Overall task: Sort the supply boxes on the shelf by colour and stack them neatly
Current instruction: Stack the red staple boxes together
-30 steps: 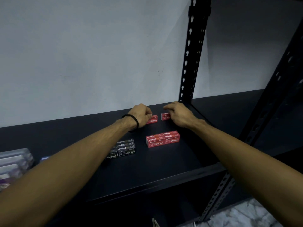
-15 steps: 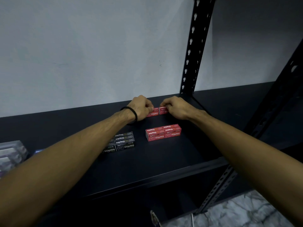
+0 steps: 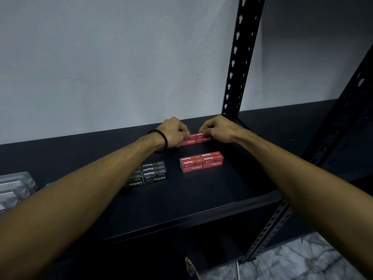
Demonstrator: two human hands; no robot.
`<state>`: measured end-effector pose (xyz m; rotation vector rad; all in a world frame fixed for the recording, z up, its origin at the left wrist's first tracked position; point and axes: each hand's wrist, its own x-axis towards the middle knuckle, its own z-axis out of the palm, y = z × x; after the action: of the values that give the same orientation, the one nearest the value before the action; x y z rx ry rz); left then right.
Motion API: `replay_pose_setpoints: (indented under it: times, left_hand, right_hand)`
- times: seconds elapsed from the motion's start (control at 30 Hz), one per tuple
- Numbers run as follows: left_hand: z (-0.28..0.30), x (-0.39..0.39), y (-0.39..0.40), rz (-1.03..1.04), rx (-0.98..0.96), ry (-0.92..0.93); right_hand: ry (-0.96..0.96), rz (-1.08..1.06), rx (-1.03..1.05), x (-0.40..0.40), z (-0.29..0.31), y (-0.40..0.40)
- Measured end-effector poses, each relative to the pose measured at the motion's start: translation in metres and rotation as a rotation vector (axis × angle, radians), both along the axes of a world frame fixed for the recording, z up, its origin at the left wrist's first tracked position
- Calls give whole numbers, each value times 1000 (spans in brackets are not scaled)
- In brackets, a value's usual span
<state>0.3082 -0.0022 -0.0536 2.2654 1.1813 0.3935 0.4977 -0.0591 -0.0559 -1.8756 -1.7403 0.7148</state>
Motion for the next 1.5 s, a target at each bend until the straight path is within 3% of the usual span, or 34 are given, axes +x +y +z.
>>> replay_pose_setpoints:
  times: [0.8,1.5]
  left_hand:
    - [15,-17,-41,-74,-138,116]
    - [16,-22,-56,-119,-100,133]
  right_hand:
    - [6,40,-129,-21,14,-53]
    - [-73,59,-133,-26,16,-69]
